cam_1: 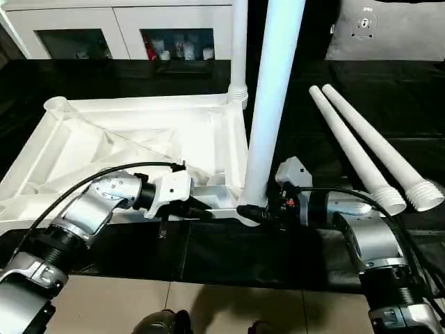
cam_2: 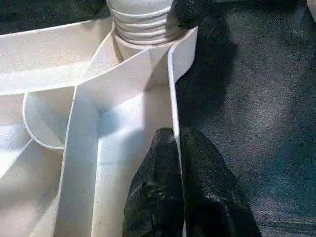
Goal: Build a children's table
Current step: Rotate leg to tighten
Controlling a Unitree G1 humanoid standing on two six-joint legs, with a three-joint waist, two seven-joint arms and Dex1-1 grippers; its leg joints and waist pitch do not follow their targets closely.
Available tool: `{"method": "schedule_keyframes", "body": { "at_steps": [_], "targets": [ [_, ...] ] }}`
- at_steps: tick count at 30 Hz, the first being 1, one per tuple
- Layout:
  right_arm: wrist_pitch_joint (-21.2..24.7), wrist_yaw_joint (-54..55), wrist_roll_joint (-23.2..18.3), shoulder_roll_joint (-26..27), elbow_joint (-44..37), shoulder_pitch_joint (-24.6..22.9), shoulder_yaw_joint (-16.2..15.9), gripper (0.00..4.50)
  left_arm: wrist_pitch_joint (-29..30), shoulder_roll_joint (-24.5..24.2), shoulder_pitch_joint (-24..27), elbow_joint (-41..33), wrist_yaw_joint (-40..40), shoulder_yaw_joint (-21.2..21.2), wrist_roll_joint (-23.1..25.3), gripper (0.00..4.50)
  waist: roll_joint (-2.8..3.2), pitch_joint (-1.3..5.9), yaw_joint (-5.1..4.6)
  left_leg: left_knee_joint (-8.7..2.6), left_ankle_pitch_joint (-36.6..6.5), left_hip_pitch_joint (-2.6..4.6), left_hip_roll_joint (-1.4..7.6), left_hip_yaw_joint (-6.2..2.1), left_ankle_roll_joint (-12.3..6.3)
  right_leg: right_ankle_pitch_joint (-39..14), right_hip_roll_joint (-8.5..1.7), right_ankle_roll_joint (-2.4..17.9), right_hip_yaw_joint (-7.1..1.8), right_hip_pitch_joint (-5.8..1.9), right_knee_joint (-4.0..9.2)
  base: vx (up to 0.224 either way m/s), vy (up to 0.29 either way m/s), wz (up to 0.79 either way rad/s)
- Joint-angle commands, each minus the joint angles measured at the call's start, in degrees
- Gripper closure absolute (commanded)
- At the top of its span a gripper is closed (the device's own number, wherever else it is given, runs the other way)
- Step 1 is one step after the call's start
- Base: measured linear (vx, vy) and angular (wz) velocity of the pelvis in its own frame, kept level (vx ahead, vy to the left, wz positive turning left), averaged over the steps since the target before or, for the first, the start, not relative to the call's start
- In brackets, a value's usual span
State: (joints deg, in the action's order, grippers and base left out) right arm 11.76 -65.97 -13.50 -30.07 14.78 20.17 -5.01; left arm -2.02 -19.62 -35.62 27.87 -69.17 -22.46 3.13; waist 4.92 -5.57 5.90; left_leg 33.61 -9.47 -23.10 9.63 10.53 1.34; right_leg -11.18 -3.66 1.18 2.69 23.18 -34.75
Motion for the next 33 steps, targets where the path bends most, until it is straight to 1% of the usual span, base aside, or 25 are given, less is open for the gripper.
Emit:
{"method": "schedule_keyframes", "body": {
  "at_steps": [1, 6, 11, 12, 14, 15, 16, 17, 18, 19, 20, 21, 22, 23, 24, 25, 26, 27, 28, 29, 30, 31, 32, 33],
  "targets": [
    [-0.51, -0.24, -0.39, -0.08, 0.52, 0.92, -0.28, 1.27, -1.1, -0.29, -0.04, 0.4, -1.72, -1.96, 0.85, 4.5, -0.95, 3.82, -0.05, -3.86, -11.77, 1.44, 3.92, -1.59, -5.34, -11.09, -5.14, 13.53, -2.5, -2.52, 4.47, 0.0, 0.0, 0.0],
    [-0.7, -0.46, -0.46, 0.22, 0.1, 0.35, -0.66, 1.65, -1.46, -0.41, 0.11, 0.66, -1.94, -1.94, 0.87, 4.5, -0.95, 3.79, -0.04, -3.88, -11.78, 1.46, 3.95, -1.59, -5.35, -11.4, -5.13, 13.45, -2.5, -2.44, 4.51, 0.0, 0.0, 0.0],
    [-0.34, -0.25, -0.53, 0.53, -0.41, -0.12, -0.73, 1.75, -1.31, -0.3, 0.15, 0.72, -1.88, -1.81, 0.71, 4.5, -1.02, 3.84, -0.06, -3.86, -11.5, 1.43, 3.92, -1.57, -5.35, -11.35, -5.13, 13.36, -2.5, -2.46, 4.5, 0.0, 0.0, 0.0],
    [1.34, 0.8, -1.44, 1.62, -1.45, -0.77, -0.4, 1.75, -0.68, 0.47, 0.32, 0.37, -0.9, -1.07, 0.0, 4.5, -1.14, 3.78, -0.09, -3.9, -11.32, 1.42, 3.91, -1.57, -5.44, -11.34, -5.06, 13.32, -2.51, -2.46, 4.47, 0.0, 0.0, 0.0],
    [3.69, 4.14, -1.26, 3.43, -1.79, -0.77, -0.23, 1.77, 0.69, 1.88, 0.3, 0.06, 0.64, -0.33, -0.73, 4.5, -1.06, 3.79, -0.1, -3.93, -11.43, 1.4, 3.9, -1.6, -5.3, -11.9, -5.13, 13.29, -2.46, -2.43, 4.51, 0.0, 0.0, 0.0],
    [4.65, 6.64, -0.45, 4.54, -1.52, -0.48, -0.32, 1.77, 1.75, 2.76, 0.15, 0.08, 1.72, -0.11, -0.82, 4.5, -1.09, 3.69, -0.26, -4.0, -12.05, 1.42, 3.86, -1.59, -4.98, -12.97, -5.12, 13.17, -2.48, -2.34, 4.63, 0.0, 0.0, 0.0],
    [4.66, 6.67, -0.44, 4.56, -1.51, -0.48, -0.32, 1.77, 1.76, 2.77, 0.15, 0.08, 1.73, -0.11, -0.82, 4.5, -1.06, 3.56, -0.39, -4.07, -12.56, 1.44, 3.84, -1.56, -4.71, -13.89, -5.1, 13.1, -2.5, -2.24, 4.71, 0.0, 0.0, 0.0],
    [7.14, 14.31, 1.34, 8.54, -0.06, 1.04, 0.06, 1.78, 4.55, 5.82, -0.61, 0.7, 5.63, 0.27, -0.49, 4.5, -1.13, 3.43, -0.53, -4.22, -13.91, 1.58, 3.78, -1.63, -3.97, -16.39, -5.14, 12.57, -2.5, -2.21, 5.01, 0.0, 0.0, 0.0],
    [7.14, 14.31, 1.34, 8.54, -0.06, 1.04, 0.06, 1.78, 4.55, 5.82, -0.61, 0.7, 5.63, 0.27, -0.49, 4.5, -0.92, 3.28, -0.77, -4.32, -14.52, 1.62, 3.77, -1.63, -3.41, -17.4, -5.04, 12.46, -2.56, -2.03, 4.97, 0.0, 0.0, 0.0],
    [8.05, 17.0, 1.67, 10.16, 0.44, 1.66, 0.34, 1.78, 5.75, 7.06, -0.94, 0.98, 7.26, 0.38, -0.29, 4.5, -1.02, 3.17, -1.15, -4.49, -16.29, 1.66, 3.62, -1.84, -2.29, -20.51, -5.19, 11.84, -2.46, -2.06, 5.26, 0.0, 0.0, 0.0],
    [8.9, 20.28, 2.22, 12.05, 1.14, 2.5, 0.68, 1.78, 6.42, 8.77, -1.49, 1.65, 9.54, 0.59, -0.01, 4.5, -1.05, 3.16, -1.33, -4.64, -17.06, 1.72, 3.64, -1.98, -1.61, -22.17, -5.26, 10.93, -2.57, -2.05, 5.46, 0.0, 0.0, 0.0],
    [9.64, 25.3, 2.89, 14.85, 2.8, 3.98, 1.54, 1.78, 7.83, 11.5, -2.58, 3.06, 13.57, 1.05, 0.55, 4.5, -0.84, 3.09, -1.77, -4.66, -17.41, 1.81, 3.61, -1.97, -0.82, -22.08, -5.13, 10.92, -2.67, -1.8, 5.35, 0.0, 0.0, 0.0],
    [10.26, 29.56, 3.51, 16.96, 4.28, 5.21, 2.37, 1.78, 8.72, 13.55, -3.44, 4.16, 16.43, 1.36, 0.91, 4.5, -0.92, 3.07, -2.07, -4.68, -17.93, 1.79, 3.42, -1.98, -0.52, -22.47, -5.07, 10.99, -2.59, -1.76, 5.43, 0.0, 0.0, 0.0],
    [11.18, 34.69, 4.2, 19.19, 6.1, 6.63, 3.56, 1.78, 9.27, 15.65, -4.35, 5.27, 19.28, 1.59, 1.34, 4.5, -1.08, 3.17, -2.28, -4.65, -18.16, 1.96, 3.3, -2.04, -0.02, -22.85, -5.11, 10.62, -2.61, -1.73, 5.63, 0.0, 0.0, 0.0],
    [11.18, 34.69, 4.2, 19.19, 6.1, 6.63, 3.56, 1.78, 9.27, 15.65, -4.35, 5.27, 19.28, 1.59, 1.34, 4.5, -1.05, 3.19, -2.39, -4.58, -17.98, 1.99, 3.27, -2.05, 0.12, -22.68, -5.18, 10.48, -2.68, -1.71, 5.66, 0.0, 0.0, 0.0],
    [11.82, 41.53, 6.24, 21.69, 8.34, 8.37, 4.26, 1.78, 10.75, 19.2, -5.66, 6.34, 22.75, 2.1, 1.21, 4.5, -0.85, 3.27, -2.72, -4.56, -17.12, 1.72, 3.17, -2.06, 0.0, -21.48, -5.16, 10.52, -2.68, -1.9, 5.54, 0.0, 0.0, 0.0],
    [12.02, 44.19, 7.49, 22.71, 9.11, 8.98, 4.0, 1.78, 11.26, 21.19, -6.28, 6.65, 24.1, 2.36, 0.94, 4.5, -0.97, 3.37, -2.88, -4.62, -16.82, 1.76, 3.2, -2.08, -0.11, -20.15, -5.06, 10.5, -2.64, -1.92, 5.53, 0.0, 0.0, 0.0],
    [12.2, 44.95, 7.93, 23.08, 9.22, 9.11, 3.89, 1.78, 11.32, 21.83, -6.45, 6.71, 24.43, 2.47, 0.93, 4.5, -0.99, 3.36, -2.93, -4.53, -16.24, 1.76, 3.1, -1.96, -0.63, -18.68, -4.99, 10.59, -2.7, -1.9, 5.53, 0.0, 0.0, 0.0],
    [11.86, 45.03, 8.33, 23.23, 8.93, 9.0, 3.6, 1.78, 11.16, 22.17, -6.64, 6.94, 24.56, 2.35, 1.13, 4.5, -1.07, 3.43, -2.92, -4.49, -15.68, 1.62, 3.05, -1.95, -1.08, -17.69, -5.05, 10.66, -2.7, -2.12, 5.51, 0.0, 0.0, 0.0],
    [11.86, 45.03, 8.33, 23.23, 8.93, 9.0, 3.6, 1.78, 11.16, 22.17, -6.64, 6.94, 24.56, 2.35, 1.13, 4.5, -1.1, 3.52, -2.78, -4.35, -14.5, 1.49, 3.02, -1.81, -2.09, -15.93, -5.14, 10.64, -2.77, -2.21, 5.52, 0.0, 0.0, 0.0],
    [11.63, 45.37, 8.43, 23.6, 8.38, 8.75, 3.88, 1.78, 10.91, 22.27, -6.81, 7.25, 24.78, 2.33, 1.74, 4.5, -1.07, 3.65, -2.73, -4.22, -12.93, 1.25, 2.96, -1.79, -3.03, -13.89, -5.16, 10.85, -2.74, -2.46, 5.3, 0.0, 0.0, 0.0],
    [11.77, 45.18, 7.81, 23.79, 7.65, 8.42, 4.78, 1.78, 10.17, 21.66, -7.05, 8.11, 25.24, 2.4, 2.76, 4.5, -0.93, 3.69, -2.69, -4.19, -12.41, 1.24, 2.99, -1.77, -3.43, -13.0, -5.12, 10.97, -2.72, -2.47, 5.24, 0.0, 0.0, 0.0],
    [11.95, 45.15, 7.6, 23.8, 7.45, 8.33, 5.19, 1.43, 9.88, 21.33, -7.12, 8.48, 25.41, 2.46, 3.15, 4.5, -0.93, 3.72, -2.68, -4.14, -12.03, 1.26, 3.02, -1.73, -3.81, -12.32, -5.12, 11.05, -2.71, -2.46, 5.26, 0.0, 0.0, 0.0],
    [11.75, 44.93, 7.37, 23.7, 7.31, 8.23, 5.51, 1.22, 9.7, 20.94, -7.13, 8.69, 25.56, 2.55, 3.4, 4.5, -0.96, 3.76, -2.52, -4.09, -10.97, 1.17, 3.05, -1.72, -4.46, -10.58, -5.07, 11.54, -2.6, -2.6, 5.05, 0.0, 0.0, 0.0]
  ]
}}
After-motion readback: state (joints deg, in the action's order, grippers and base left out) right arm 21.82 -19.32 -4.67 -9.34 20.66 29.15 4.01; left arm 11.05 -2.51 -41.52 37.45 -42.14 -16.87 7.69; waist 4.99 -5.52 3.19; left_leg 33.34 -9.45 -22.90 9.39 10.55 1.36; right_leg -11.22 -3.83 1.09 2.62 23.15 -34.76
